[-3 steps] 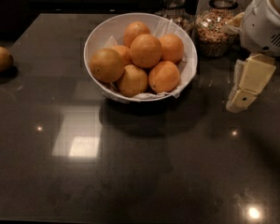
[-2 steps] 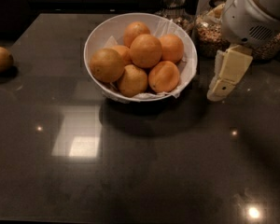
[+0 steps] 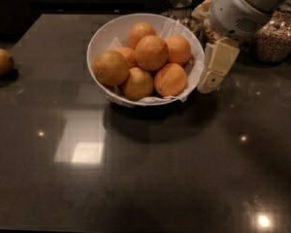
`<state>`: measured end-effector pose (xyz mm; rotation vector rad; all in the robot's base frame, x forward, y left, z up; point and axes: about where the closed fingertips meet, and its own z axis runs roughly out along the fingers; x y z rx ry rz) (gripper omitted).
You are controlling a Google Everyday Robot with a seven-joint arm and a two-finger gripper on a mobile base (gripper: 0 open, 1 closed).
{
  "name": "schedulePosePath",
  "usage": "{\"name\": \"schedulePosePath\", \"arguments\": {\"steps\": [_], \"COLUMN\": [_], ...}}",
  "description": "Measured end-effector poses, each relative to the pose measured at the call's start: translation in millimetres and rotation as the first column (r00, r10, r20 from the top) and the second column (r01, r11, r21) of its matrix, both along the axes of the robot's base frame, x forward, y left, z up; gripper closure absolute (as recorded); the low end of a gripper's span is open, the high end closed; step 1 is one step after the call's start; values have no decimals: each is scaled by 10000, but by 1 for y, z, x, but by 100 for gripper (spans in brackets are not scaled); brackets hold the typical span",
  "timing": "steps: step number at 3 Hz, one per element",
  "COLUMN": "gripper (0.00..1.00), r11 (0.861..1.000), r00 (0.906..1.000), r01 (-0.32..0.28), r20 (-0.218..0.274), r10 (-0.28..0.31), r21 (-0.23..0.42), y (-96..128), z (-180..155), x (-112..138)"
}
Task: Pick orange from white bowl
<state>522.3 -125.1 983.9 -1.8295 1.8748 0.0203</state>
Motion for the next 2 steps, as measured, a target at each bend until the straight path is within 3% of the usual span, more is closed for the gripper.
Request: {"name": "schedulePosePath", "arguments": {"steps": [1,2], "gripper": [0,0], "r11": [9998,10000], "r00": [9999,10000], "r01": [-138,64], "r20": [17,70], "r10": [138,-65], "r21": [-137,37], "y": [7,14], "z": [-4,-11], "x": [3,22]}}
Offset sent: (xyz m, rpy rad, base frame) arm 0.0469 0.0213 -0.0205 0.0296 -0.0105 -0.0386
